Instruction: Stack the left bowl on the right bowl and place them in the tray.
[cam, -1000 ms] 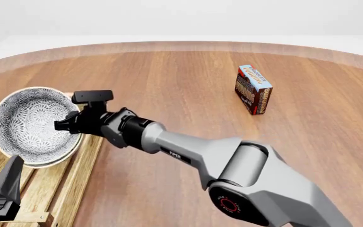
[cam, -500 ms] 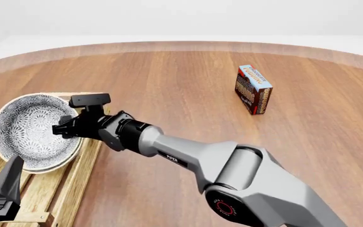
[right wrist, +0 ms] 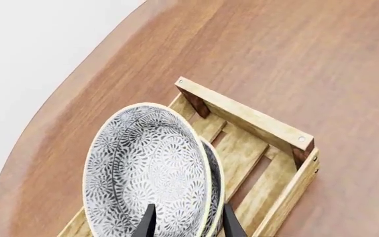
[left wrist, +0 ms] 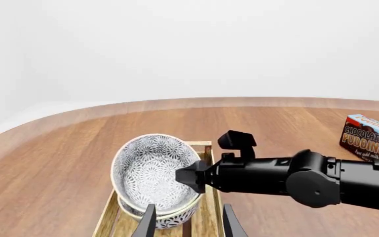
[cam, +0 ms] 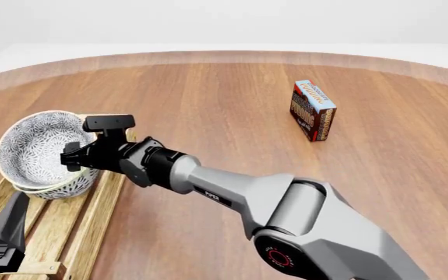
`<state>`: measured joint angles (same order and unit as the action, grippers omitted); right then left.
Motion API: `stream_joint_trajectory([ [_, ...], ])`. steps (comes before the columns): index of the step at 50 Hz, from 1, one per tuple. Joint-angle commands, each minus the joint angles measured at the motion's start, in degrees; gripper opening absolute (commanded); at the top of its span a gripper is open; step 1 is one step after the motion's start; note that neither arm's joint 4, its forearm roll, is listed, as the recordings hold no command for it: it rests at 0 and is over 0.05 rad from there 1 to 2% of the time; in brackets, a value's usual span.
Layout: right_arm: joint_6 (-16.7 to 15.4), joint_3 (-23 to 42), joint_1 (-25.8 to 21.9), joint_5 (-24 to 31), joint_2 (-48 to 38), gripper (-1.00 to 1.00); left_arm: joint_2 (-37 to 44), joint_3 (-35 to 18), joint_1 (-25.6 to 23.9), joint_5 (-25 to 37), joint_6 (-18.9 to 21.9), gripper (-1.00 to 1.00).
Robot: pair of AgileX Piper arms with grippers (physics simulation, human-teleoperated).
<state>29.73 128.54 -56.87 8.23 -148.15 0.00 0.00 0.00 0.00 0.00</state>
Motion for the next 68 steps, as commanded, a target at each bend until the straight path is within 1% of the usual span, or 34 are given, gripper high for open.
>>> stream_joint_trajectory([
  [1, 0.37, -1.36, -0.04, -0.54, 0.43, 1.0, 0.0, 0.0, 0.0, 0.0, 0.0, 1.0],
  [7, 0.37, -2.08, 0.43, -0.41, 1.35, 1.0, 0.0, 0.0, 0.0, 0.0, 0.0, 1.0],
  [17, 0.78, -7.38, 2.24, -1.47, 6.99, 1.0, 0.0, 0.0, 0.0, 0.0, 0.0, 1.0],
  [21, 0.42, -9.92, 2.06, -1.85, 9.4, 1.0, 0.0, 0.0, 0.0, 0.0, 0.0, 1.0],
  [28, 0.02, -12.14, 2.02, -1.57, 11.92, 1.0, 0.0, 0.0, 0.0, 0.0, 0.0, 1.0],
  [34, -0.13, -15.68, 1.72, -2.84, 15.63, 1.0, 0.0, 0.0, 0.0, 0.0, 0.0, 1.0],
  [35, -0.02, -16.94, 1.83, -3.39, 17.07, 1.0, 0.0, 0.0, 0.0, 0.0, 0.0, 1.0],
  [41, -0.51, -19.79, 2.65, -3.93, 20.72, 1.0, 0.0, 0.0, 0.0, 0.0, 0.0, 1.0],
  [48, -1.74, -23.25, 3.24, -4.49, 24.62, 1.0, 0.0, 0.0, 0.0, 0.0, 0.0, 1.0],
  [49, -2.44, -23.99, 3.27, -4.64, 25.42, 1.0, 0.0, 0.0, 0.0, 0.0, 0.0, 1.0],
  [50, -3.96, -24.31, 3.08, -4.3, 26.15, 1.0, 0.0, 0.0, 0.0, 0.0, 0.0, 1.0],
  [51, -3.96, -25.89, 2.62, -5.03, 27.44, 1.0, 0.0, 0.0, 0.0, 0.0, 0.0, 1.0],
  [53, -4.97, -27.86, 2.09, -5.78, 29.4, 1.0, 0.0, 0.0, 0.0, 0.0, 0.0, 1.0],
  [55, -6.78, -28.43, 2.58, -5.23, 30.84, 1.0, 0.0, 0.0, 0.0, 0.0, 0.0, 1.0],
  [57, -6.38, -29.4, 2.25, -5.74, 31.64, 1.0, 0.0, 0.0, 0.0, 0.0, 0.0, 1.0],
  [61, -7.14, -32.69, 2.05, -6.98, 35.01, 1.0, 0.0, 0.0, 0.0, 0.0, 0.0, 1.0],
  [66, -7.32, -36.11, 1.94, -8.52, 38.06, 1.0, 0.0, 0.0, 0.0, 0.0, 0.0, 1.0],
  [67, -7.42, -37.97, 1.97, -9.41, 39.95, 1.0, 0.0, 0.0, 0.0, 0.0, 0.0, 1.0],
  [68, -7.42, -38.03, 1.97, -9.44, 39.98, 1.0, 0.0, 0.0, 0.0, 0.0, 0.0, 1.0],
])
